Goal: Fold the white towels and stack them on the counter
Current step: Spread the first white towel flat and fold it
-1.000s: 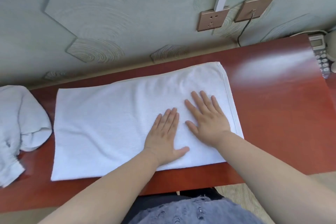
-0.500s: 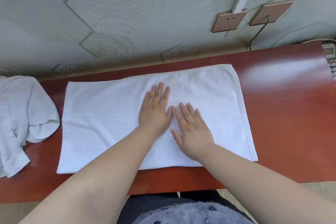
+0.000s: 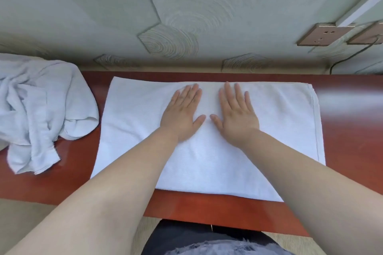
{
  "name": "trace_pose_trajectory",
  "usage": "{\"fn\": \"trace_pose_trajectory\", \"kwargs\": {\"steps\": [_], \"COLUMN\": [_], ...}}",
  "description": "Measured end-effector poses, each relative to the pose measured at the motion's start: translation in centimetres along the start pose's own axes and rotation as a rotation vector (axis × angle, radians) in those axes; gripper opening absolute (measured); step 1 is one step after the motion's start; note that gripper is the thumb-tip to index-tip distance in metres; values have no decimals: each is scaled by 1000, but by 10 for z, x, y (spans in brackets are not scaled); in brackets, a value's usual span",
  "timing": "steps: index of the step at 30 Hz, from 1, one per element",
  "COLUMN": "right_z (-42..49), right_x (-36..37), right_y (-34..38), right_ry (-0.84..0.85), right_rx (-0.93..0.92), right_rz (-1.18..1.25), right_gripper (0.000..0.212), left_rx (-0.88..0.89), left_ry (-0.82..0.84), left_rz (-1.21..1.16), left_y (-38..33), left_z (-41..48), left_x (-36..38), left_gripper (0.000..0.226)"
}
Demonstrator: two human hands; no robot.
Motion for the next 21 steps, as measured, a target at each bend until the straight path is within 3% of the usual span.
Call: {"fn": "trace_pose_trajectory", "kwargs": {"steps": [3, 10, 12, 17, 21], "right_z": [1, 7, 15, 52, 69], "right_x": [11, 18, 11, 11, 11], "right_y": [43, 41, 62, 156, 152], "right_ry": [-6, -2, 2, 13, -16], "right_rx": [-146, 6, 55, -231, -149], "right_rz": [-7, -50, 23, -10, -63], "right_gripper": [81, 82, 79, 71, 74], "left_rx": [-46, -136, -111, -110, -188], "left_ry": [-18, -28, -21, -44, -90], "left_rz": [-25, 43, 43, -34, -168], "left_y": [12, 122, 129, 130, 139], "left_z": [-2, -34, -35, -36, -66], "left_x": [-1, -23, -24, -29, -29], "left_gripper": [83, 80, 80, 71, 70]}}
Point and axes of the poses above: each hand's wrist, its own z-axis towards the middle knuckle, its own x-axis out of the palm, y = z × x, the point moved 9 cm from there along z, towards the middle knuckle, and after that the axes turned 6 degrees about -z, right-handed, at the moved point
